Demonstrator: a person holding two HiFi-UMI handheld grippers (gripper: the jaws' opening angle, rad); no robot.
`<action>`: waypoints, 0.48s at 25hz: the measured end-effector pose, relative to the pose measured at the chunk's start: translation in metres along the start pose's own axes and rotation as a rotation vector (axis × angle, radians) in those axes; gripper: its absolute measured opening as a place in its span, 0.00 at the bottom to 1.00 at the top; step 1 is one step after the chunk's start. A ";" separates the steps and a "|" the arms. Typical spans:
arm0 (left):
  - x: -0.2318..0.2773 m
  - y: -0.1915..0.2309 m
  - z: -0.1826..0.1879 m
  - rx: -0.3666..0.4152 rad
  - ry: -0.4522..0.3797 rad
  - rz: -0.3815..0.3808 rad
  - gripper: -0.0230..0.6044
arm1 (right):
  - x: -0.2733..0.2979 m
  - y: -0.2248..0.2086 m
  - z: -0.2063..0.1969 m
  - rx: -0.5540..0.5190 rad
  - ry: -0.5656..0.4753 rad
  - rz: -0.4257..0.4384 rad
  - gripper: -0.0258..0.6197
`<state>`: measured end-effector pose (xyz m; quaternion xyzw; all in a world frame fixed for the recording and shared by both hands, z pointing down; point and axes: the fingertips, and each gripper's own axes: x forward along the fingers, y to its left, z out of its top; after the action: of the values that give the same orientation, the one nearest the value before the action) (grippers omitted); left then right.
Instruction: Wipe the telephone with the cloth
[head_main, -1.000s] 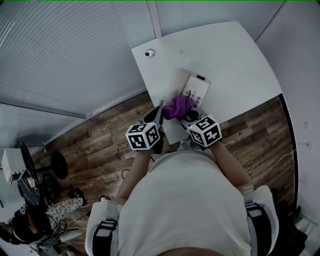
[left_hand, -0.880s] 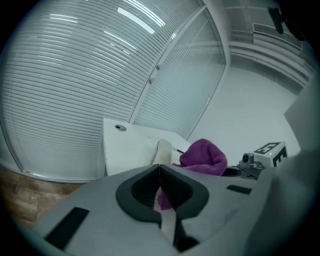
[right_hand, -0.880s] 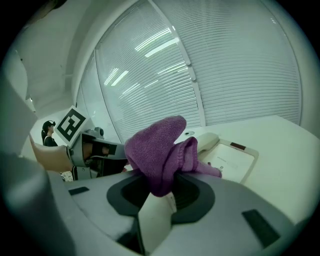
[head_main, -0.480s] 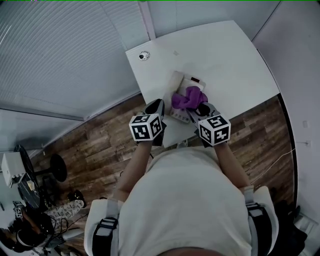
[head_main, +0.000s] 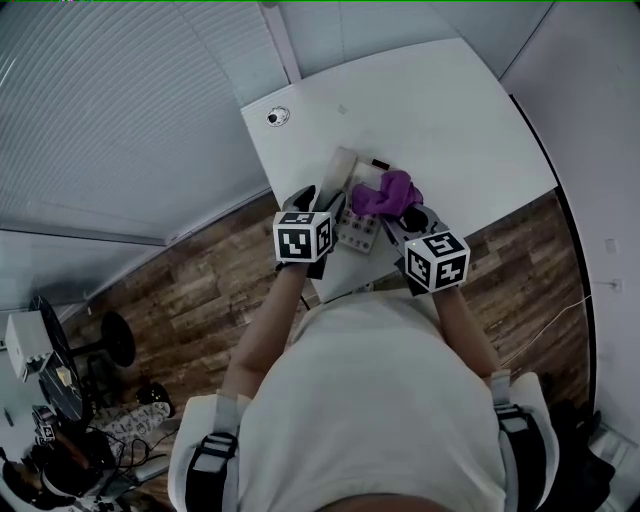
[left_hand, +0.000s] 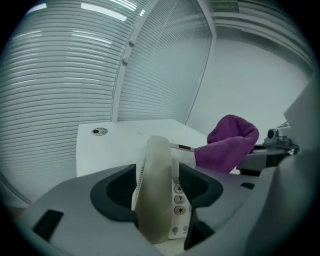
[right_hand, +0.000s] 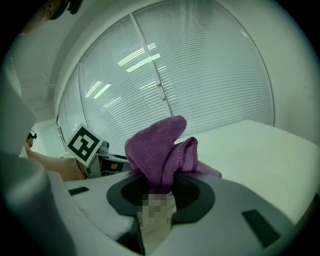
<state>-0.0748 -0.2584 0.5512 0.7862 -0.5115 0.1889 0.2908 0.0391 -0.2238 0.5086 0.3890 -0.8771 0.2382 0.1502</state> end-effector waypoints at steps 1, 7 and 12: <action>0.003 -0.001 0.000 0.013 0.010 0.005 0.44 | 0.000 -0.003 0.001 0.006 -0.005 -0.002 0.23; 0.021 0.001 -0.002 0.071 0.062 0.052 0.44 | -0.001 -0.017 0.004 0.025 -0.013 -0.011 0.23; 0.033 0.002 -0.006 0.144 0.109 0.088 0.44 | 0.000 -0.024 0.000 0.034 -0.005 -0.015 0.23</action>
<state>-0.0631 -0.2783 0.5764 0.7704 -0.5142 0.2801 0.2524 0.0569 -0.2382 0.5156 0.3986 -0.8704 0.2511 0.1430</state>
